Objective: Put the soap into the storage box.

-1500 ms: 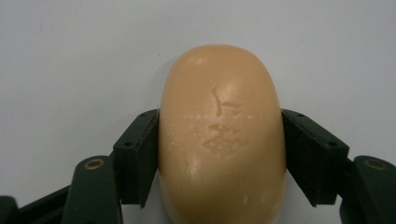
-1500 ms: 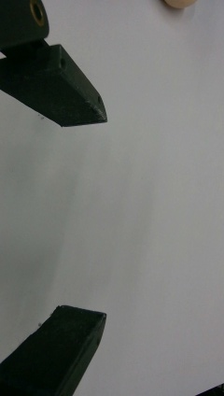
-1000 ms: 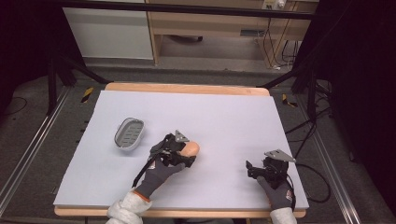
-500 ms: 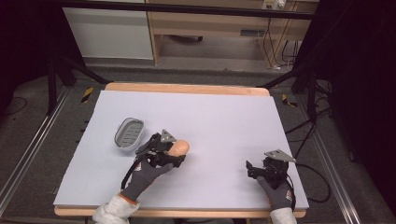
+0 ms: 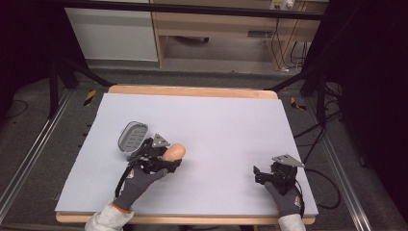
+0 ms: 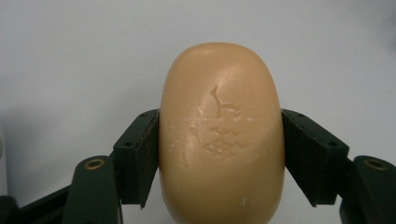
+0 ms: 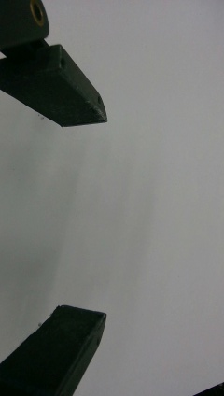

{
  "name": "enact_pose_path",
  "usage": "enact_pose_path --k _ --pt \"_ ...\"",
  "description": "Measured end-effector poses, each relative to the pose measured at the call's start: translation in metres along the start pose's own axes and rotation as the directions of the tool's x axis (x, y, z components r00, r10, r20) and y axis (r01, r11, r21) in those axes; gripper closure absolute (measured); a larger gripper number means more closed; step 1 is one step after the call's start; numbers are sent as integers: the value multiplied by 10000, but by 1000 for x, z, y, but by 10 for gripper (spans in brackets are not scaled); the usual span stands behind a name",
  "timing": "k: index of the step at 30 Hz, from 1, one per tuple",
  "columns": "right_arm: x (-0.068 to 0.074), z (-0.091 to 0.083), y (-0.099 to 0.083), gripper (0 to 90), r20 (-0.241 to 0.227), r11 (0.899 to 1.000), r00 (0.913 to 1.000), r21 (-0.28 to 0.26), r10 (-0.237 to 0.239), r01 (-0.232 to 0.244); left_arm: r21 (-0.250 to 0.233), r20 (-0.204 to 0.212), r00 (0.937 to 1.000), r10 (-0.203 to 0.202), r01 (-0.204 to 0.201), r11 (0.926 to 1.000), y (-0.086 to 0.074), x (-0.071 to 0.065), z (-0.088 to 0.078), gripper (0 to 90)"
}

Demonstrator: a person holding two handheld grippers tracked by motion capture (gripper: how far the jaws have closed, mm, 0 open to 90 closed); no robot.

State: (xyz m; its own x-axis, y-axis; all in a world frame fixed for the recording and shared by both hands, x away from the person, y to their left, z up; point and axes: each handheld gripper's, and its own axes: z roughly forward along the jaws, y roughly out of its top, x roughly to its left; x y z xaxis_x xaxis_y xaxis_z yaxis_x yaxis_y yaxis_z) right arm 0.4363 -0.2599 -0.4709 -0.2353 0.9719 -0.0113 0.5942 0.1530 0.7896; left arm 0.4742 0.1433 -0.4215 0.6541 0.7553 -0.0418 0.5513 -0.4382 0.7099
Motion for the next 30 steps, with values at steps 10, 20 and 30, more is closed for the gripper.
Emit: enact_pose_path --k 10,20,30 --pt "1 1 0 55 -27 10000 10000 30 -80 80 -368 -233 9990 -385 376 9986 -1 15 -17 314" --pt "3 1 0 55 -66 9999 9999 50 -102 102 -794 -398 9959 -812 778 9938 1 30 -32 314" --pt "3 1 0 56 -53 9999 9999 48 -100 100 -1124 -670 9905 -1198 1118 9874 1 47 -47 314"
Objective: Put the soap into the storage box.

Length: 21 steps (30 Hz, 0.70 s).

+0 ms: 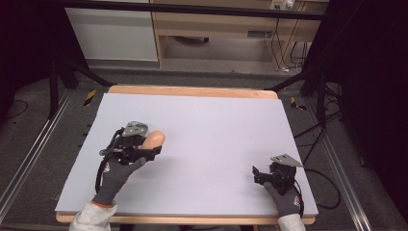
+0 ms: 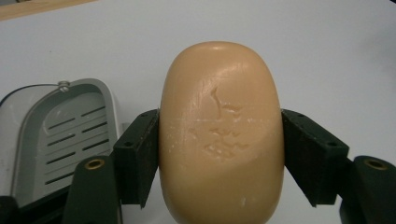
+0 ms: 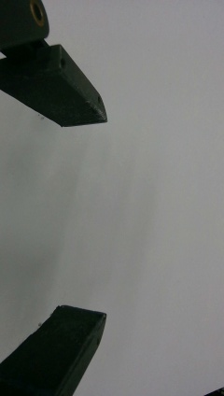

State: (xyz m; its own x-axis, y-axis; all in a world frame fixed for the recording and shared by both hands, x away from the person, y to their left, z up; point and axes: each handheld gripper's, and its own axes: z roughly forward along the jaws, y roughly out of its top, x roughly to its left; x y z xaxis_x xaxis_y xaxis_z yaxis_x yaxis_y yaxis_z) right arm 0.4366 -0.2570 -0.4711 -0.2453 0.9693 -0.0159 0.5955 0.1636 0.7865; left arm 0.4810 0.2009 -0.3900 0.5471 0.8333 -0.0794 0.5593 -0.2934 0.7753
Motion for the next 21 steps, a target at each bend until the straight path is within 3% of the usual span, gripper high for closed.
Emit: enact_pose_path --k 12,21 --pt "0 0 0 56 -13 10000 10000 15 -3 3 -276 -584 9977 -337 322 9991 2 24 -10 314" --pt "0 1 0 55 1 10000 10000 29 14 -14 -230 -885 9941 -631 613 9979 2 43 -6 314"
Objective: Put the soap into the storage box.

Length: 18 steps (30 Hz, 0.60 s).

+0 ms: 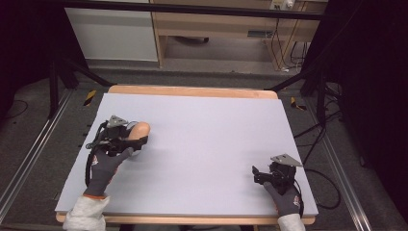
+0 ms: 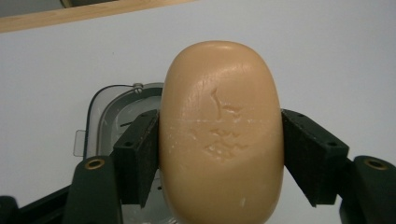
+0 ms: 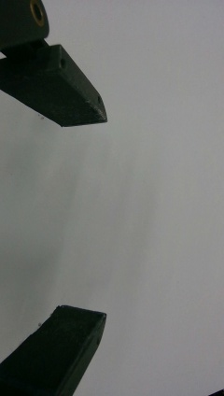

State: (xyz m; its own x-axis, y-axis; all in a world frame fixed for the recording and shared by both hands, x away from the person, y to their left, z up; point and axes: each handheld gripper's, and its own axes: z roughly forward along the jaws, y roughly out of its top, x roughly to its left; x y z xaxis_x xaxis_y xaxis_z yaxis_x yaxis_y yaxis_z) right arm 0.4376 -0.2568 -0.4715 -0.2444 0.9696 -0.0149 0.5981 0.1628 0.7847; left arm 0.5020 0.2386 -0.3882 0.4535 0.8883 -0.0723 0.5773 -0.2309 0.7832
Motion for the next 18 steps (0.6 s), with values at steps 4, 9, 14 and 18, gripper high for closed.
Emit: enact_pose_path --k 4,9,14,18 --pt "0 0 0 56 -23 10000 10000 -2 13 -13 33 -133 9998 -149 150 9999 0 6 4 314" --pt "0 1 0 55 -9 10000 10000 34 33 -33 90 -340 9993 -173 176 9998 0 12 10 314" --pt "0 1 0 55 2 10000 10000 27 49 -49 112 -388 9990 -234 238 9997 0 16 12 314" --pt "0 1 0 55 -13 10000 10000 46 11 -11 140 -449 9982 -404 411 9991 -1 21 15 314"
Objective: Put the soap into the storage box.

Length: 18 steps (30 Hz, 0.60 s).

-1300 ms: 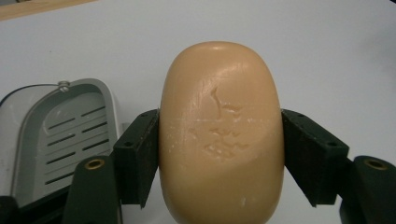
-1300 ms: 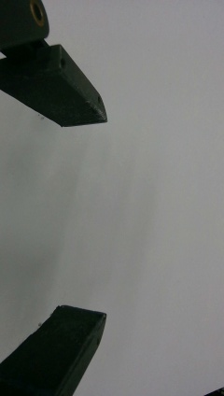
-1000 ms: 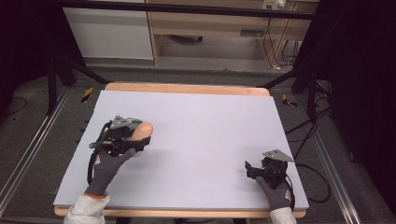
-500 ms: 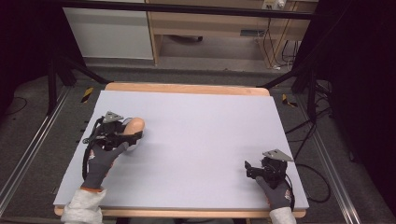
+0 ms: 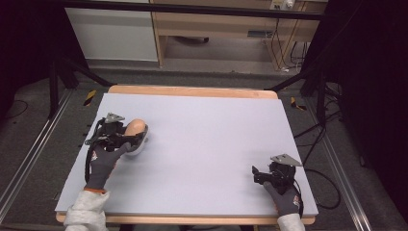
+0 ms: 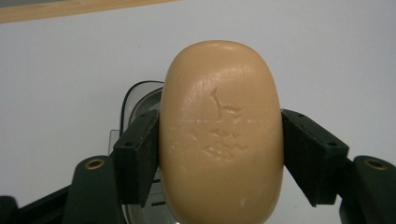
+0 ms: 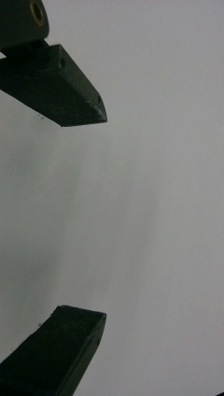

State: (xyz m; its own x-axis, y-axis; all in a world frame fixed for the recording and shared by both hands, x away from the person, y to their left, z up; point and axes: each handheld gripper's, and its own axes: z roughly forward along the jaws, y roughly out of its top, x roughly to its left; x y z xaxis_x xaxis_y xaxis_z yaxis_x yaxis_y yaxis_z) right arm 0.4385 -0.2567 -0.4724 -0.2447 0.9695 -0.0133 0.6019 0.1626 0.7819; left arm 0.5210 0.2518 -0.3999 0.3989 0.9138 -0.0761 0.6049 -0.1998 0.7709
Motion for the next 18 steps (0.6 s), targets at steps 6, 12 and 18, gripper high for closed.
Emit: enact_pose_path --k 6,12,18 --pt "0 0 0 55 3 10000 10000 2 18 -18 174 -103 9999 -113 115 9998 -3 7 5 315" --pt "0 0 0 55 -2 10000 10000 4 19 -19 348 -210 9997 -118 126 9993 -6 11 10 314" --pt "0 0 0 55 7 10000 10000 12 14 -14 480 -297 9995 -121 135 9988 -8 12 14 315"
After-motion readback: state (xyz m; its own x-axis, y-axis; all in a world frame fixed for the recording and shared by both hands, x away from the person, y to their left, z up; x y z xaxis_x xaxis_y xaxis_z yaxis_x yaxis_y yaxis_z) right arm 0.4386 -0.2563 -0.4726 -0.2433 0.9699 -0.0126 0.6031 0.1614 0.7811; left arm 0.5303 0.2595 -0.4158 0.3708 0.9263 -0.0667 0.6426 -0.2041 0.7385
